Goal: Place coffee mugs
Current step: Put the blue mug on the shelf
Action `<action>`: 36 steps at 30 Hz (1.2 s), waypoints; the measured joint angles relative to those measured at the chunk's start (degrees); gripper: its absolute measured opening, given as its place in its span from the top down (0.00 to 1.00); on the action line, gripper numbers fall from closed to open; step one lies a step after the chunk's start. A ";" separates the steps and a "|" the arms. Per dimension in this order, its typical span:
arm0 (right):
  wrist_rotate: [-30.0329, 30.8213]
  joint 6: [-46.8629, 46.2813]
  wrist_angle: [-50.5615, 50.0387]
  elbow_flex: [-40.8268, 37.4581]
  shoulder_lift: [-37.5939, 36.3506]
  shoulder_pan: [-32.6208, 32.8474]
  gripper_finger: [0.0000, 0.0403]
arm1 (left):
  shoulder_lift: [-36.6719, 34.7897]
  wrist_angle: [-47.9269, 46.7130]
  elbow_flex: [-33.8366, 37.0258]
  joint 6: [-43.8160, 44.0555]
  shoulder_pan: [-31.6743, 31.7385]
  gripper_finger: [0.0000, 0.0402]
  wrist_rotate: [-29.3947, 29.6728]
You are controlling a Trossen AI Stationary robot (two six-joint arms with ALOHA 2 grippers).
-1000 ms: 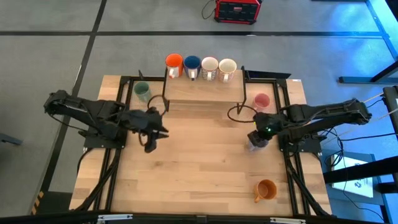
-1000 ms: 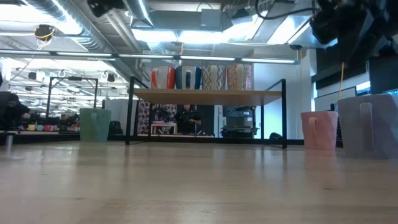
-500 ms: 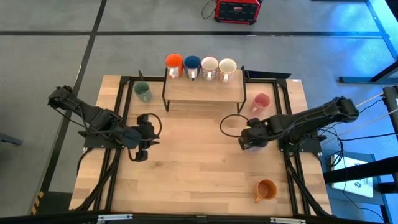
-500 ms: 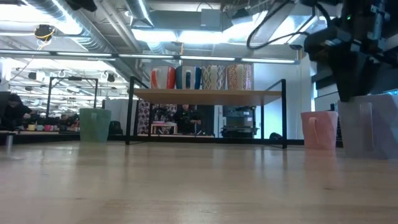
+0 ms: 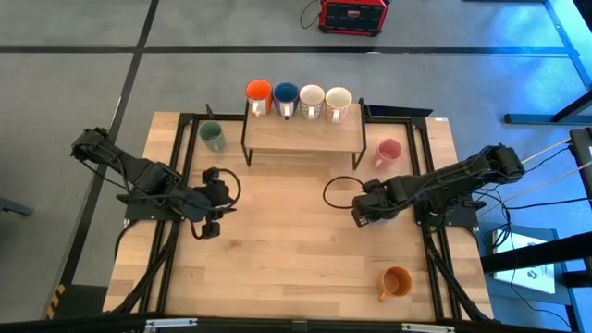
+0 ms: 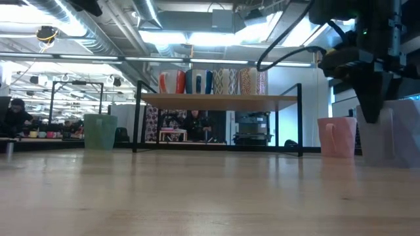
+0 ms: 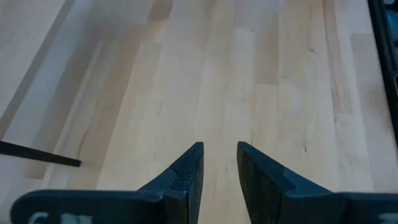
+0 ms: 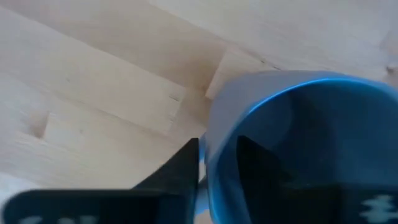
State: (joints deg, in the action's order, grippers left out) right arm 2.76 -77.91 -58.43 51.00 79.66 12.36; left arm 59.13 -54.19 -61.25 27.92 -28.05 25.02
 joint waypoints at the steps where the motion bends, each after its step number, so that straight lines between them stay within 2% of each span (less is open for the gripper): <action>1: 0.00 0.48 0.03 0.00 0.00 0.00 0.82 | 0.00 -0.02 0.00 0.00 0.00 0.77 0.04; 4: 0.37 1.75 0.20 0.02 -0.02 0.00 0.94 | 0.00 -0.13 0.00 -0.72 0.00 0.77 0.45; 6: 0.55 3.85 0.03 0.02 -0.04 0.03 0.98 | 0.00 -0.16 0.00 -1.49 0.00 0.77 0.50; 12: -0.31 8.15 2.02 0.84 0.01 0.44 0.97 | 0.00 -0.22 0.00 -2.22 0.00 0.77 1.00; 22: 5.25 23.48 14.33 9.16 0.93 1.93 0.99 | 0.00 -0.24 0.00 -3.12 0.00 0.77 1.29; 28: 5.73 35.17 16.08 18.09 7.93 1.86 0.99 | 0.00 -0.29 0.00 -4.52 0.00 0.77 0.95; 36: 3.07 43.65 9.12 32.30 20.86 1.40 0.99 | 0.00 -0.38 0.00 -4.52 0.00 0.77 0.63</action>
State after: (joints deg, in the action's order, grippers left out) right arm 5.84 -34.26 -49.31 83.30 100.52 13.76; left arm 59.13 -54.57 -61.25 23.40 -28.05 25.65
